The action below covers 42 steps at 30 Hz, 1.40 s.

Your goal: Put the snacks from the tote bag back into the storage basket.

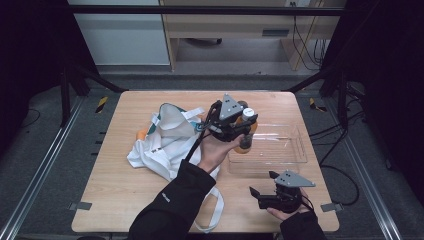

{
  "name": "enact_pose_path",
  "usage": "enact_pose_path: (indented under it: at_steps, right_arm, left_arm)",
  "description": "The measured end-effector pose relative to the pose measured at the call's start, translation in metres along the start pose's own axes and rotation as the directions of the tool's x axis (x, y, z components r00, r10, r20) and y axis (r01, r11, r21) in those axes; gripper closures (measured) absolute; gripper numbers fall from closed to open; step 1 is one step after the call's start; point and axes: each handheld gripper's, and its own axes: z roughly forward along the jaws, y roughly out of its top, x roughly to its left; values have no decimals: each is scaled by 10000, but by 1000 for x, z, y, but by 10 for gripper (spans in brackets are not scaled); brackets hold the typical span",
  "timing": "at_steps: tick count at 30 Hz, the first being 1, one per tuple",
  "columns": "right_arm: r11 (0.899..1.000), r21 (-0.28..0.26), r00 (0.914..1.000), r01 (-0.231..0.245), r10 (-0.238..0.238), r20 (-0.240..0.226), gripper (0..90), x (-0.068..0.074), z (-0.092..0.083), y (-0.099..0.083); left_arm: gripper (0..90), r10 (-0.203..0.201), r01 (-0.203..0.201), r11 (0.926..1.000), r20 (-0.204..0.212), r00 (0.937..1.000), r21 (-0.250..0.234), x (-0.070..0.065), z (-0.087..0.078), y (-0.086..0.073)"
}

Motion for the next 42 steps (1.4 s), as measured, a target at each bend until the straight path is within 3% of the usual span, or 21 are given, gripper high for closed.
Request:
enact_pose_path:
  at_steps: [17,42]
  right_arm:
    - [10000,-8,10000,61,-61,-20,117,0,1,0]
    - [9999,79,10000,73,-73,-35,117,1,2,0]
  left_arm:
    - [588,-52,47,9993,140,9999,382,2,11,-17]
    - [587,-313,283,9962,352,9989,822,10,16,-55]
